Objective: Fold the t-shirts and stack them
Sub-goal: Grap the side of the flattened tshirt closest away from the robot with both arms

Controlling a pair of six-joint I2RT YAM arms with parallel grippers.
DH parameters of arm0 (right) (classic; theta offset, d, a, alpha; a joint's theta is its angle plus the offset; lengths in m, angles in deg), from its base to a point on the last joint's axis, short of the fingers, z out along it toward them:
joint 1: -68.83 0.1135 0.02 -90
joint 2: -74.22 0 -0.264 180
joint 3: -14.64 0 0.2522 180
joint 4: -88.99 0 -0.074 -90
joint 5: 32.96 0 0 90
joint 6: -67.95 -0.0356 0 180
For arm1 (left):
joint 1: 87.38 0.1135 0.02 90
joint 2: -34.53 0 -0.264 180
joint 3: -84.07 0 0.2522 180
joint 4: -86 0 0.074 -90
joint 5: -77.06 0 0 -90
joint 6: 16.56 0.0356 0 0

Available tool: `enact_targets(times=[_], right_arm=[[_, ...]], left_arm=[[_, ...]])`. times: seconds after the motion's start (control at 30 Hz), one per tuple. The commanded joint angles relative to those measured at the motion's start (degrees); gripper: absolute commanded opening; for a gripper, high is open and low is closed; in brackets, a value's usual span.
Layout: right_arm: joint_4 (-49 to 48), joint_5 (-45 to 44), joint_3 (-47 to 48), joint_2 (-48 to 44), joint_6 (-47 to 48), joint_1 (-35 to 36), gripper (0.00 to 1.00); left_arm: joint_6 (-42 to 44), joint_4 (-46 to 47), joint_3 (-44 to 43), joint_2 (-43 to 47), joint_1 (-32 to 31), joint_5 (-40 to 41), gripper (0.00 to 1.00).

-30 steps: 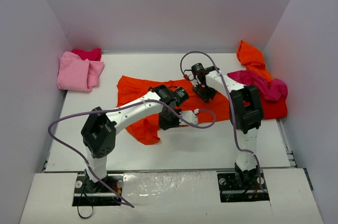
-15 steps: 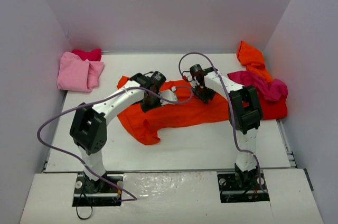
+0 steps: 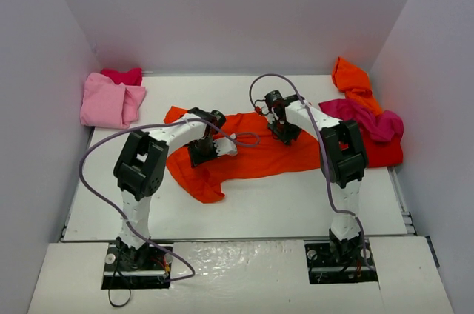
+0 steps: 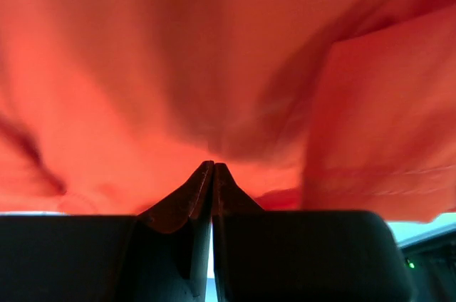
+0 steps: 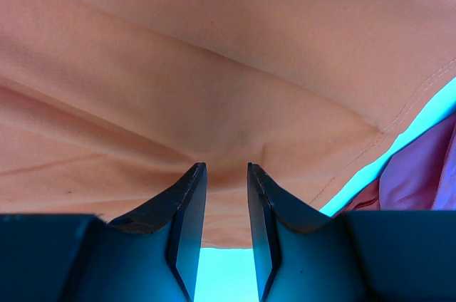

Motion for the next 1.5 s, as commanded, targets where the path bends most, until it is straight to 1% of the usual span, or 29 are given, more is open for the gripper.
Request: enact_targets(times=[0.0, 0.1, 0.17, 0.3, 0.5, 0.63, 0.8, 0.87, 0.93, 1.03, 1.1, 1.17, 1.23, 1.47], right_arm=[[0.08, -1.58, -0.21, -1.72, 0.06, 0.39, 0.27], [0.00, -1.88, -0.29, -1.64, -0.01, 0.39, 0.27], [-0.01, -2.11, -0.29, -1.62, -0.03, 0.31, 0.27], [-0.01, -2.28, -0.54, -1.67, -0.07, 0.40, 0.27], [-0.01, -2.57, -0.55, -1.01, -0.11, 0.41, 0.27], [0.00, -2.81, -0.63, -1.09, -0.11, 0.56, 0.27], [-0.27, -2.81, -1.17, -1.44, 0.15, 0.57, 0.28], [-0.27, -2.83, -1.26, -1.30, 0.15, 0.57, 0.28], [-0.27, -2.90, -1.26, -1.09, 0.15, 0.57, 0.27], [-0.34, -2.90, -1.19, -1.01, 0.15, 0.57, 0.27], [-0.27, -3.00, -1.26, -0.89, 0.15, 0.66, 0.28], [-0.29, -3.07, -1.26, -0.73, 0.15, 0.68, 0.28], [-0.35, -3.09, -1.26, -0.66, 0.14, 0.76, 0.27], [-0.45, -3.24, -1.43, -0.83, 0.24, 1.01, 0.27]], left_arm=[[3.12, -7.06, -2.65, 1.12, -1.74, -6.69, 0.00], [4.51, -10.91, -4.96, 1.35, -3.81, -11.34, 0.00], [4.96, -13.94, -6.29, 0.83, -6.23, -11.62, 0.00], [5.26, -15.81, -6.29, 0.73, -12.23, -10.59, 0.00], [4.59, -16.74, -8.30, 2.32, -20.98, -13.01, 0.00], [3.00, -16.21, -12.69, 2.58, -22.41, -17.16, 0.00], [-0.12, -10.42, -13.56, 5.37, -22.43, -12.59, 0.00], [-1.60, -8.57, -12.90, 6.90, -22.43, -9.15, 0.00], [-1.18, -9.45, -12.26, 7.89, -22.46, -7.59, 0.02], [-0.39, -9.83, -7.65, 9.12, -23.78, -5.49, 0.08], [-0.17, -9.77, -4.48, 9.90, -25.80, -3.83, 0.13], [0.12, -8.90, -0.76, 10.57, -27.14, -1.88, 0.16], [0.12, -7.69, 1.03, 11.20, -28.16, -1.39, 0.17], [-0.05, -6.63, 3.91, 10.95, -28.32, -3.13, 0.17]])
